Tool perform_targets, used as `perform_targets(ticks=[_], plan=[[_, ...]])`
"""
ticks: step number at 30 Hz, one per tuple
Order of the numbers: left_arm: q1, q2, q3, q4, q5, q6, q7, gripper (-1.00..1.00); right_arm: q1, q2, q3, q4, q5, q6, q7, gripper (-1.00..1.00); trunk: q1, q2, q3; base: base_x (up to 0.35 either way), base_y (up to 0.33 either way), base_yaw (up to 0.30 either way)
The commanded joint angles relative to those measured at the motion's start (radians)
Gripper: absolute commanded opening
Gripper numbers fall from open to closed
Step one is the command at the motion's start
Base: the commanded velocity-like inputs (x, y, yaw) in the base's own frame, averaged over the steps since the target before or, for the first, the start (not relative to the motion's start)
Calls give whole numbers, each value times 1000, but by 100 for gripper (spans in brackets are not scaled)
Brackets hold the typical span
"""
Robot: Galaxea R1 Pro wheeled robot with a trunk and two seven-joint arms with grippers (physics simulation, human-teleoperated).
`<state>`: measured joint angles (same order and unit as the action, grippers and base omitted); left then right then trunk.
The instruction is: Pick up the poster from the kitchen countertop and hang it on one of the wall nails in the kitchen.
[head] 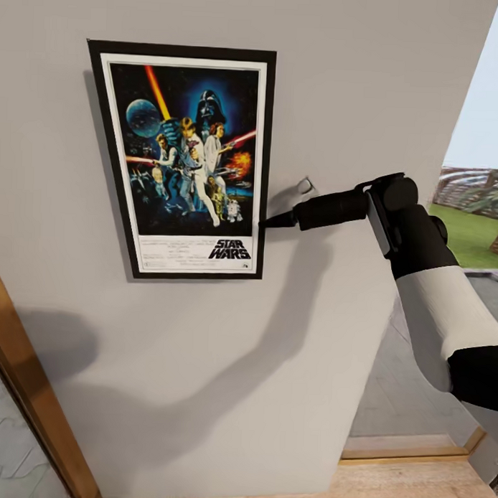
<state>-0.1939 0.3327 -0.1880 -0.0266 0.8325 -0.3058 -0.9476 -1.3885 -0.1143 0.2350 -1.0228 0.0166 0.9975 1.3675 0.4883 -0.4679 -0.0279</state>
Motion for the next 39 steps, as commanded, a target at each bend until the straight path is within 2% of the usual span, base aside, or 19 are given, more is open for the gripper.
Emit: perform_targets(ticks=[1,8,20,25,28,29,31,32,36,38,39], plan=[[-1,0,-8,1,7,-6,-2,100,-1,-1,1,0,2,9,4,100,0,-2,-2,-284,0,0],[-1,0,-8,1,7,-6,-2,100,-1,-1,1,0,1,8,5,100,0,-2,-2,-298,0,0],[-1,0,-8,1,7,-6,-2,100,0,-1,1,0,-2,7,5,100,0,-2,-2,-158,0,0],[-1,1,-8,1,7,-6,-3,100,48,-1,2,-45,-2,4,16,100,0,-2,-2,-84,0,0],[-1,1,-8,1,7,-6,-3,100,116,-1,2,-128,-2,3,25,100,0,-2,-2,-24,0,0],[-1,2,-8,1,7,-6,-3,100,193,-2,2,-198,-1,2,29,100,0,-2,-2,-10,0,0],[-1,2,-8,1,7,-6,-3,100,258,-2,2,-245,0,1,31,100,0,-2,-2,-7,0,0],[-1,2,-8,1,7,-6,-3,100,370,-3,1,-310,2,-24,32,100,0,-2,-2,-3,0,0],[-1,3,-8,1,7,-6,-2,100,532,-6,1,-359,4,-118,32,100,0,-2,-2,-2,0,0],[-1,3,-8,1,7,-6,-2,100,805,-31,-3,-376,8,-300,22,100,0,-2,-2,0,0,0],[-1,3,-8,1,7,-6,-2,100,899,-36,-23,-369,9,-368,15,100,0,-2,-2,0,0,0]])
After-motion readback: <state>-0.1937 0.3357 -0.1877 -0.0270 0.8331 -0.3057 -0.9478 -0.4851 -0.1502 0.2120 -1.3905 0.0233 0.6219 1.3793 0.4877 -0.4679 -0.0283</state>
